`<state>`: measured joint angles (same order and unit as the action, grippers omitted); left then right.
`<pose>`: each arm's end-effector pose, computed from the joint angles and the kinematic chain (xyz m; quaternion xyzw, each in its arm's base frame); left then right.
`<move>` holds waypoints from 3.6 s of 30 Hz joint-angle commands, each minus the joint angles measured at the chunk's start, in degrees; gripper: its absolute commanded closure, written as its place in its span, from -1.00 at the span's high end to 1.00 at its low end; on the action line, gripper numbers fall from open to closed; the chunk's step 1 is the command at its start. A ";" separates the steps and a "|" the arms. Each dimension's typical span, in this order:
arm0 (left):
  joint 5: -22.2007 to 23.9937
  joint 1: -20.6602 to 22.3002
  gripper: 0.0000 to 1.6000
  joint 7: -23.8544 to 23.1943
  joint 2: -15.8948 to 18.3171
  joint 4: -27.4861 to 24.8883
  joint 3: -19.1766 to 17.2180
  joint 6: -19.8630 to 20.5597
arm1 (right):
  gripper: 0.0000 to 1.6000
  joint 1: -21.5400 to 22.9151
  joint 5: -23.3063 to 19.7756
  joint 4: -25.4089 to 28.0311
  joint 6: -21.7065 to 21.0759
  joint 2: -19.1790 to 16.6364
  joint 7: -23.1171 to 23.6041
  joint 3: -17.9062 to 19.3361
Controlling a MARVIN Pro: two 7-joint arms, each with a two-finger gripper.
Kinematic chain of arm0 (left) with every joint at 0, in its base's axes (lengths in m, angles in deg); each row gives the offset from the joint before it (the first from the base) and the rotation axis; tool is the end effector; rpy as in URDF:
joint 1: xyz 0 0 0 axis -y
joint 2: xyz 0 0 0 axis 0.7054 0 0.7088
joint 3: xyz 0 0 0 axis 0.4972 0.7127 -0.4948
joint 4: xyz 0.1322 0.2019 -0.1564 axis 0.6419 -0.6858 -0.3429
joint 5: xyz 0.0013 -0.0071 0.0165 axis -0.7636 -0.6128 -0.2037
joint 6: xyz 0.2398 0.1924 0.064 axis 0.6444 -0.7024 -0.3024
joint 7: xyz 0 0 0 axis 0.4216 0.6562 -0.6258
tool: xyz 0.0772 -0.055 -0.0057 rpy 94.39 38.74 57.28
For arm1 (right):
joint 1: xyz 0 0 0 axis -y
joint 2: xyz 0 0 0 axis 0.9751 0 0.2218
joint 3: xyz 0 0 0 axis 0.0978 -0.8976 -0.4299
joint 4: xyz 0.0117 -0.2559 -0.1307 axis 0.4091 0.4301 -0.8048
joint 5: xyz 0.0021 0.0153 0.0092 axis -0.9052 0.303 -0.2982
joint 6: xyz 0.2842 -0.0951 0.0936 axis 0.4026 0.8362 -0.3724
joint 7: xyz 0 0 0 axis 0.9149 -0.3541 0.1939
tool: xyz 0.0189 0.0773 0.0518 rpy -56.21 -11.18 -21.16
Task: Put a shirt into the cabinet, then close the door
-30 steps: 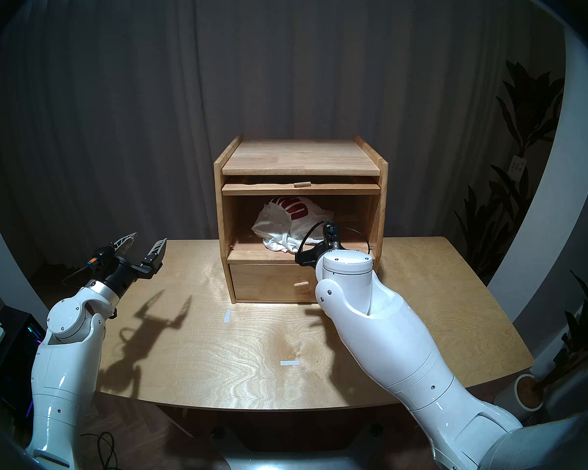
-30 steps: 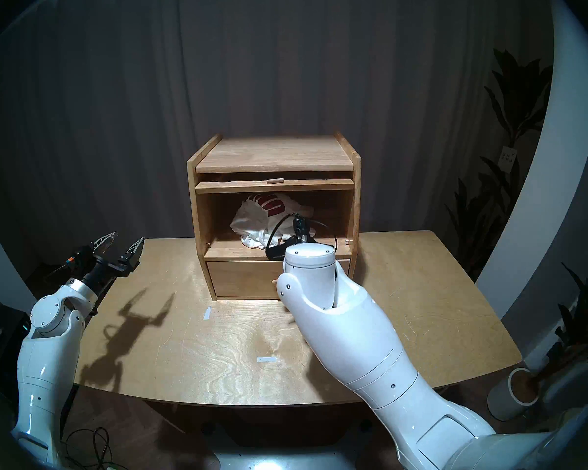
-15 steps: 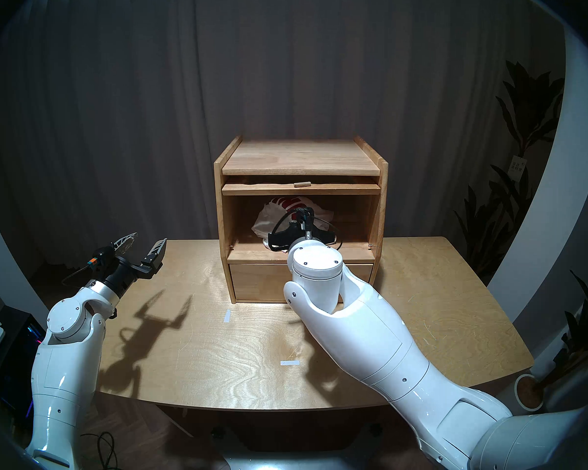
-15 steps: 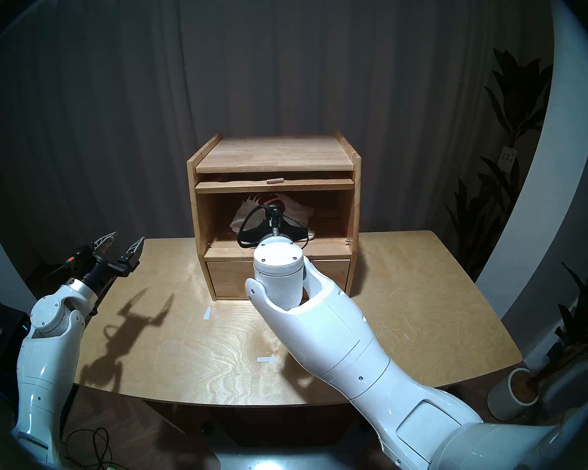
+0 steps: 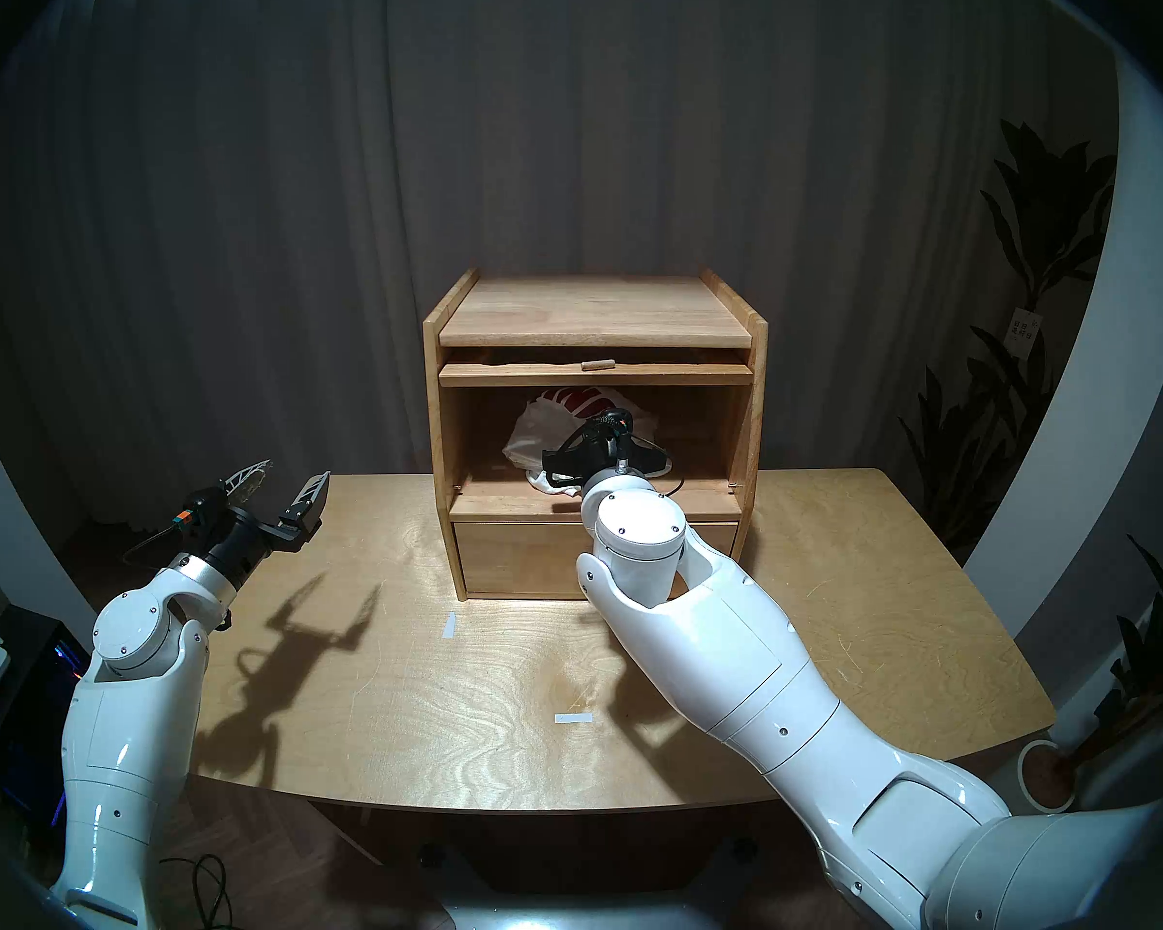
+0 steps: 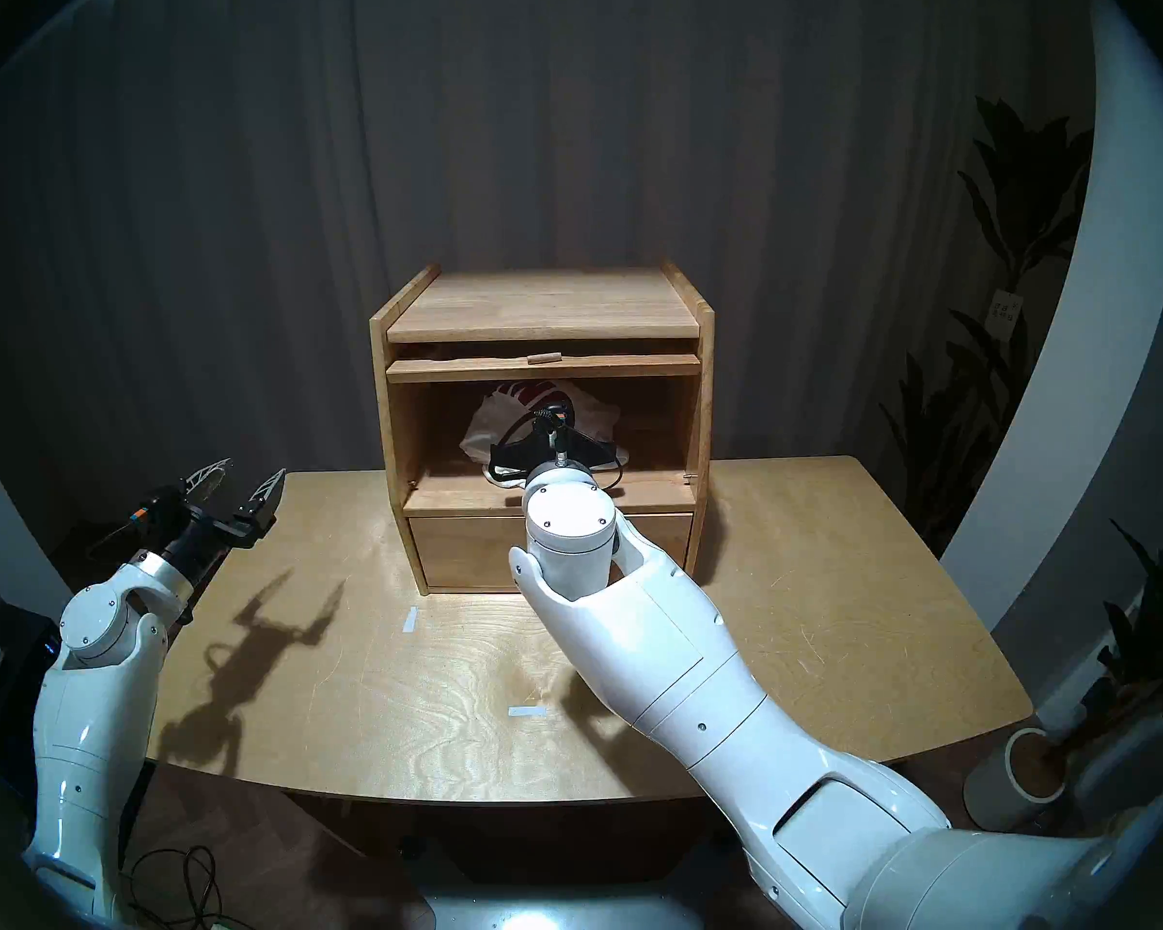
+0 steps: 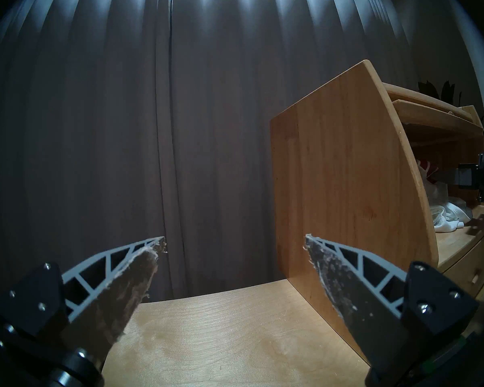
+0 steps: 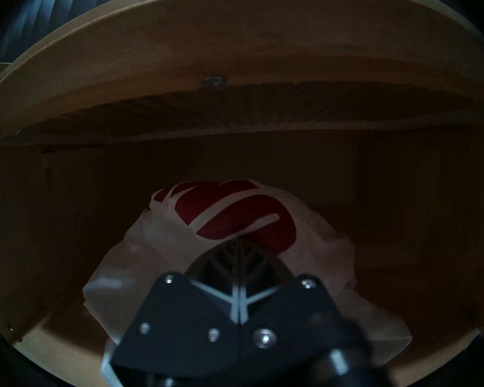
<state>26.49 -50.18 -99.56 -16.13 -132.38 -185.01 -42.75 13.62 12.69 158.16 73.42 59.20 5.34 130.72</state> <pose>0.3875 0.2194 -0.2432 0.6576 -0.0956 0.7453 0.0537 0.4912 0.1779 -0.2118 -0.7112 -0.0323 -0.6995 0.0626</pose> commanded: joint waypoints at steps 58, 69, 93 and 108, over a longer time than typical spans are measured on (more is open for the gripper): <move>0.08 0.61 1.00 -0.06 0.24 -0.27 -0.11 -0.19 | 1.00 -7.60 -11.27 20.17 4.05 -2.67 12.68 3.65; 0.08 0.63 1.00 -0.07 0.23 -0.09 -0.09 -0.20 | 1.00 -12.30 -14.09 26.75 3.35 -1.72 14.76 -2.99; 0.09 0.63 1.00 -0.08 0.23 0.30 -0.05 -0.20 | 1.00 -10.14 -6.83 43.73 10.29 -7.44 7.41 9.51; 0.10 0.79 1.00 -0.11 0.29 0.17 -0.04 -0.26 | 1.00 -13.70 2.51 50.54 10.31 -15.91 -8.14 24.70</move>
<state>26.54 -50.18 -99.56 -16.13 -131.29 -184.94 -42.74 2.20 11.88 206.78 84.08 47.43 2.33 148.53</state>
